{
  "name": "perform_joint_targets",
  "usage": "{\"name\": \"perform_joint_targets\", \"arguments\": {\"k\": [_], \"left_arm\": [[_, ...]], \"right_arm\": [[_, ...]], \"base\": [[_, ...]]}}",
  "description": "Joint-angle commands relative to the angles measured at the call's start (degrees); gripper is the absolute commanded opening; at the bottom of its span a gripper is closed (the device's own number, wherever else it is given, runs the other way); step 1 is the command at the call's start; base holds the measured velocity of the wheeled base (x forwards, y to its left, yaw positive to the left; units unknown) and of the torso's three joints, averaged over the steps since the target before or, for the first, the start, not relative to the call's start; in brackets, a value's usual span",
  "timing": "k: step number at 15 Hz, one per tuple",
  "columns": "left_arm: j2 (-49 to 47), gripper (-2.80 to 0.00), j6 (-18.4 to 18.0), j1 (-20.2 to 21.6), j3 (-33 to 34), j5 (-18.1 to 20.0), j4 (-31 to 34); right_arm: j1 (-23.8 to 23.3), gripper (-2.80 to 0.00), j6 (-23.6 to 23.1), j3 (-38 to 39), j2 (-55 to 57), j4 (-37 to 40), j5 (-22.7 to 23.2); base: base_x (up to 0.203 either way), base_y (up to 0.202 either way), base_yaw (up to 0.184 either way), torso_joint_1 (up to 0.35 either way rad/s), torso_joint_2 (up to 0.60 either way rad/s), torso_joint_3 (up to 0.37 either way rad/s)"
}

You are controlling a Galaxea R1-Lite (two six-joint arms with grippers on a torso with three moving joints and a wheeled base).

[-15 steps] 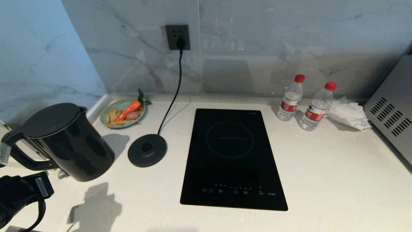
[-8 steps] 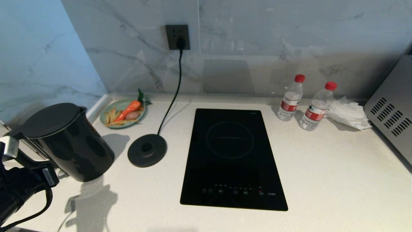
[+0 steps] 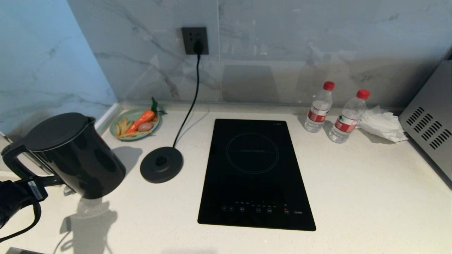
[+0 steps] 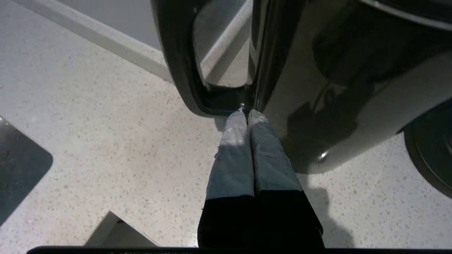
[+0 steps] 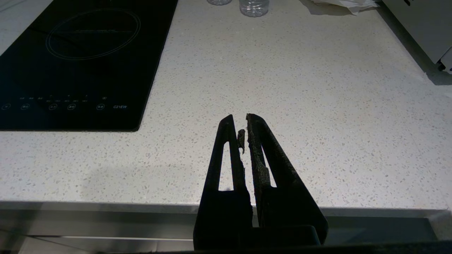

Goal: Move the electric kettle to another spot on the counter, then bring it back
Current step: Grab the kettle

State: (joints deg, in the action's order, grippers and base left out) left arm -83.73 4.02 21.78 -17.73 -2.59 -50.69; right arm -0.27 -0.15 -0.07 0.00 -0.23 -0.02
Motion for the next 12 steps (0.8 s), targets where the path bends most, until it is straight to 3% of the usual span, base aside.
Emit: {"name": "perform_joint_targets", "arguments": {"k": [1,4,5,10,12], "left_arm": [[-0.2,-2.8,0.0,1.2,-1.6,0.1,-0.2],[-0.8,-2.8,0.1,1.2,-1.4,0.2,-0.3],[-0.9,0.0,0.2,1.8,-1.3,0.3,-0.3],[-1.1,0.0,-0.4,8.4,-1.5,5.9,-0.3],[-2.7,0.0,-1.3,9.3,-1.9,6.5,-0.4]], "right_arm": [[0.0,-2.8,0.0,0.0,0.0,0.0,0.0],[0.0,-2.8,0.0,0.0,0.0,0.0,0.0],[0.0,-2.8,0.0,0.0,0.0,0.0,0.0],[0.0,-2.8,0.0,0.0,0.0,0.0,0.0],[0.0,-2.8,0.0,0.0,0.0,0.0,0.0]], "base": [[0.0,0.0,0.0,0.0,0.0,0.0],[0.0,0.0,0.0,0.0,0.0,0.0],[0.0,0.0,0.0,0.0,0.0,0.0],[0.0,0.0,0.0,0.0,0.0,0.0],[0.0,0.0,0.0,0.0,0.0,0.0]]}}
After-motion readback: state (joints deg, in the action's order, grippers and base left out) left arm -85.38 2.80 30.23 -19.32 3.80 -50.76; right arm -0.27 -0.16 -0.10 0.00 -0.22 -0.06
